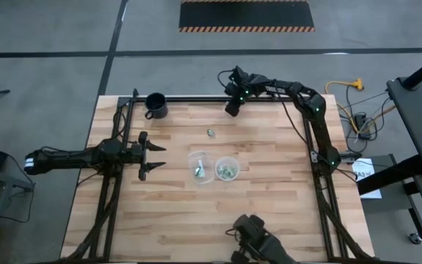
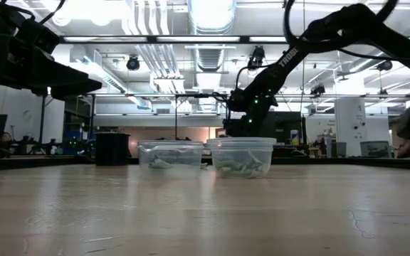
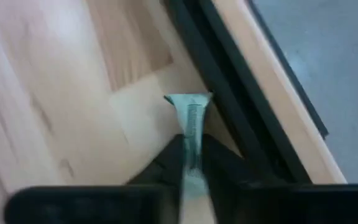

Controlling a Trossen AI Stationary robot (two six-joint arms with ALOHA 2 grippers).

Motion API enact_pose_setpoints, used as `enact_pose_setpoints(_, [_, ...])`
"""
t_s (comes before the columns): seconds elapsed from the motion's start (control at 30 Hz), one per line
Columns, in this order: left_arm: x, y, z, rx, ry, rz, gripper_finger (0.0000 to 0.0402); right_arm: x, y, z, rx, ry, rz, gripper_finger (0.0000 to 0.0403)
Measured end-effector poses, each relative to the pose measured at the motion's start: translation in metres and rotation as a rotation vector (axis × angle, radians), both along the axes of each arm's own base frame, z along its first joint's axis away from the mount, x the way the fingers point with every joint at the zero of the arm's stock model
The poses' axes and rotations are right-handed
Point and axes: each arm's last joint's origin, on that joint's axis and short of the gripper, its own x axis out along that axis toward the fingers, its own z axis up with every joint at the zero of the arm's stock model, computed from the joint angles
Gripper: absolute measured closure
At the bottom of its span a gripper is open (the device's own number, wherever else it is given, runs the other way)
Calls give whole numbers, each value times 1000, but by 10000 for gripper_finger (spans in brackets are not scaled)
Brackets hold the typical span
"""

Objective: Pick and place Stevia / Truvia into bins
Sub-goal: Put the green truvia packet into the left transparent container

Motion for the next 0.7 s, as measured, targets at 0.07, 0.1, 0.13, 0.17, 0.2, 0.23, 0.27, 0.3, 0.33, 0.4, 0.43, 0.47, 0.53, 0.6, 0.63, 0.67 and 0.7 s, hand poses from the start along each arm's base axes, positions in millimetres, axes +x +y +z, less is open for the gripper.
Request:
enact_pose_setpoints(0.07, [0, 0, 0, 0, 0, 0, 162, -2, 2, 0, 24, 23, 31, 380])
enact_pose_setpoints(0.1, [0, 0, 0, 0, 0, 0, 162, -3, 3, 0, 44, 25, 40, 386])
enact_pose_setpoints(0.13, [0, 0, 0, 0, 0, 0, 162, -3, 4, 1, 71, 16, 51, 390])
enact_pose_setpoints(0.17, [0, 0, 0, 0, 0, 0, 162, -4, 6, 3, 100, 0, 62, 392])
enact_pose_setpoints(0.2, [0, 0, 0, 0, 0, 0, 162, -5, 8, 4, 125, -11, 72, 393])
enact_pose_setpoints(0.23, [0, 0, 0, 0, 0, 0, 162, -5, 11, 6, 145, -21, 86, 394])
enact_pose_setpoints(0.27, [0, 0, 0, 0, 0, 0, 162, -5, 15, 8, 165, -29, 99, 394])
enact_pose_setpoints(0.3, [0, 0, 0, 0, 0, 0, 162, -3, 19, 11, 179, -51, 119, 395])
enact_pose_setpoints(0.33, [0, 0, 0, 0, 0, 0, 162, 0, 22, 15, 185, -84, 145, 395])
enact_pose_setpoints(0.4, [0, 0, 0, 0, 0, 0, 162, 4, 29, 27, 201, -164, 199, 395])
enact_pose_setpoints(0.43, [0, 0, 0, 0, 0, 0, 162, 6, 32, 33, 211, -200, 224, 395])
enact_pose_setpoints(0.47, [0, 0, 0, 0, 0, 0, 162, 8, 35, 37, 224, -230, 248, 395])
enact_pose_setpoints(0.53, [0, 0, 0, 0, 0, 0, 162, 11, 42, 40, 270, -284, 292, 395])
enact_pose_setpoints(0.6, [0, 0, 0, 0, 0, 0, 162, 16, 51, 46, 341, -361, 348, 395])
enact_pose_setpoints(0.63, [0, 0, 0, 0, 0, 0, 162, 19, 56, 50, 382, -409, 385, 395])
enact_pose_setpoints(0.67, [0, 0, 0, 0, 0, -1, 162, 22, 61, 53, 427, -455, 423, 395])
enact_pose_setpoints(0.7, [0, 0, 0, 0, 0, 0, 162, 24, 66, 55, 471, -496, 461, 395])
